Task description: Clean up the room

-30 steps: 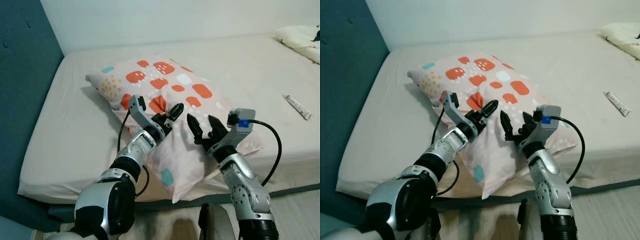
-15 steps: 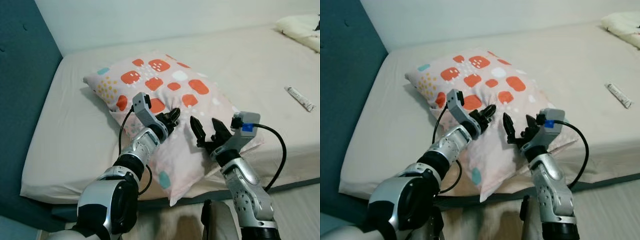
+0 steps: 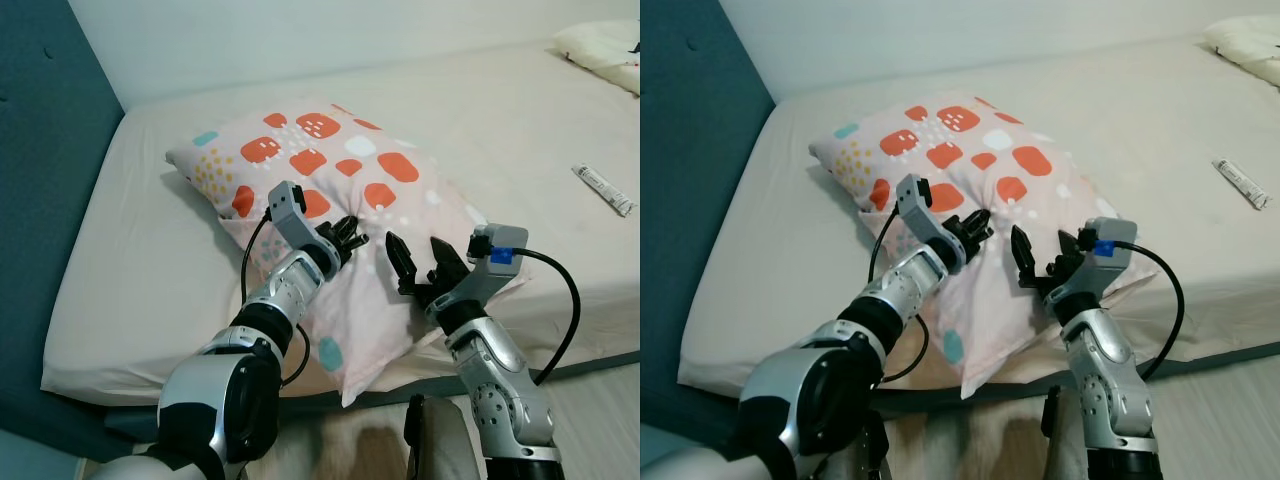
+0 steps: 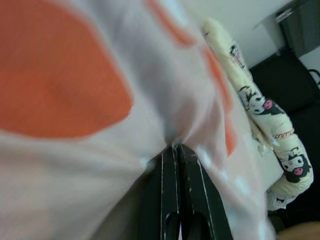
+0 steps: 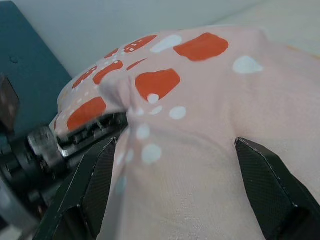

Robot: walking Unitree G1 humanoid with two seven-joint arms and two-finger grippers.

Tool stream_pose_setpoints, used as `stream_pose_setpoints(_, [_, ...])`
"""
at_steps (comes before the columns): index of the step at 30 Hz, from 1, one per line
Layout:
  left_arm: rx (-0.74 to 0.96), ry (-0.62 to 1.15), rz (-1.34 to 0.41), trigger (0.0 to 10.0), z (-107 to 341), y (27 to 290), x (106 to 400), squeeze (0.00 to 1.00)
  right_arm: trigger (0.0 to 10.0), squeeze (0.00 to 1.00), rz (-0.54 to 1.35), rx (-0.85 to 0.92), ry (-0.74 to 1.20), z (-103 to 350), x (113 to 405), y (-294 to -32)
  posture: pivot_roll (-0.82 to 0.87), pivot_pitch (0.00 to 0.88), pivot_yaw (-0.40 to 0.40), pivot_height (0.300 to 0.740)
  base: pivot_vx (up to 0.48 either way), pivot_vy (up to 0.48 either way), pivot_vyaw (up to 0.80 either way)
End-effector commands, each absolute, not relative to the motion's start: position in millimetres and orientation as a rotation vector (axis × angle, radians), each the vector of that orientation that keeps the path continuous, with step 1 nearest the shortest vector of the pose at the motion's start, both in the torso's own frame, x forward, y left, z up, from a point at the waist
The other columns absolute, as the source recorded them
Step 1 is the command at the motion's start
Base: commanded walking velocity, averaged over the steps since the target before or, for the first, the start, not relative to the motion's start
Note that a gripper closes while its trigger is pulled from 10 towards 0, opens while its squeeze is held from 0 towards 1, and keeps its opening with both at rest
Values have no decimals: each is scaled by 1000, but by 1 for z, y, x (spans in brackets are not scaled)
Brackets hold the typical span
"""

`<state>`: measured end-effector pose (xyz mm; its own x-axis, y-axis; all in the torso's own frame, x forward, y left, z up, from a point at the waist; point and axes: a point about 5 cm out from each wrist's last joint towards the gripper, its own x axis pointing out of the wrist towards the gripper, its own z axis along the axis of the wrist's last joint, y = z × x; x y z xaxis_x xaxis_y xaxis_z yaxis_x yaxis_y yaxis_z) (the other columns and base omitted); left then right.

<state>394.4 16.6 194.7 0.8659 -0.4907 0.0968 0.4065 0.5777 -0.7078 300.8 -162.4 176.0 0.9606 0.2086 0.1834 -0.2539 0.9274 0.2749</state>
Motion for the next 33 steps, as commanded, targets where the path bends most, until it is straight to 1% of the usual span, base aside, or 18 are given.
stream_pose_setpoints(1, [-754, 58, -509, 0, 214, 30, 403, 0, 10000, 0, 237, 312, -143, 177, 303, -162, 7, 176, 105, 476, 0, 0, 0])
stream_pose_setpoints(3, [-660, -20, -487, 0, 237, 49, 412, 0, 10000, 0, 237, 309, -147, 178, 304, -163, 11, 166, 105, 476, 0, 0, 0])
stream_pose_setpoints(5, [-525, -102, -443, 0, 264, 73, 421, 0, 10000, 0, 233, 306, -155, 180, 304, -164, 13, 158, 106, 476, 0, 0, 0])
stream_pose_setpoints(6, [-525, -102, -443, 0, 264, 73, 421, 0, 10000, 0, 233, 306, -155, 180, 304, -164, 13, 158, 106, 476, 0, 0, 0])
stream_pose_setpoints(8, [-410, -154, -386, 0, 282, 94, 425, 0, 10000, 0, 230, 305, -161, 181, 305, -166, 17, 149, 107, 476, 0, 0, 0])
stream_pose_setpoints(9, [-391, -161, -374, 0, 285, 98, 425, 0, 10000, 0, 229, 305, -162, 181, 305, -166, 17, 149, 107, 476, 0, 0, 0])
stream_pose_setpoints(11, [-324, -177, -312, 0, 294, 117, 428, 0, 10000, 0, 227, 305, -165, 181, 306, -167, 21, 140, 109, 476, 0, 0, 0])
stream_pose_setpoints(16, [-292, -177, -277, 0, 295, 128, 428, 0, 10000, 0, 224, 304, -167, 181, 307, -167, 25, 137, 109, 476, 0, 0, 0])
stream_pose_setpoints(17, [-273, -137, -250, 0, 285, 137, 429, 0, 10000, 0, 224, 303, -171, 183, 309, -168, 21, 135, 104, 476, 0, 0, 0])
stream_pose_setpoints(18, [-268, -112, -254, 0, 280, 137, 429, 0, 10000, 0, 225, 301, -170, 183, 309, -168, 21, 135, 103, 476, 0, 0, 0])
stream_pose_setpoints(21, [-227, -30, -307, 0, 261, 130, 427, 0, 10000, 0, 229, 293, -165, 182, 310, -167, 21, 136, 103, 476, 0, 0, 0])
stream_pose_setpoints(24, [-130, 151, -394, 0, 219, 121, 420, 0, 10000, 0, 222, 280, -148, 180, 309, -168, 19, 137, 106, 476, 0, 0, 0])
stream_pose_setpoints(27, [-114, 206, -411, 0, 204, 120, 417, 0, 10000, 0, 218, 274, -143, 179, 309, -169, 15, 139, 110, 476, 0, 0, 0])
stream_pose_setpoints(28, [-90, 290, -436, 0, 180, 125, 410, 0, 10000, 0, 210, 269, -132, 176, 308, -171, 18, 140, 108, 476, 0, 0, 0])
stream_pose_setpoints(29, [-90, 290, -436, 0, 180, 125, 410, 0, 10000, 0, 210, 269, -132, 176, 308, -171, 18, 140, 108, 476, 0, 0, 0])
stream_pose_setpoints(31, [-73, 324, -453, 0, 171, 132, 406, 0, 10000, 0, 209, 264, -124, 175, 308, -171, 23, 138, 106, 476, 0, 0, 0])
stream_pose_setpoints(32, [-45, 344, -469, 0, 166, 140, 403, 0, 10000, 0, 209, 260, -118, 174, 308, -172, 25, 134, 105, 476, 0, 0, 0])
stream_pose_setpoints(33, [-45, 344, -469, 0, 166, 140, 403, 0, 10000, 0, 209, 260, -118, 174, 308, -172, 25, 134, 105, 476, 0, 0, 0])
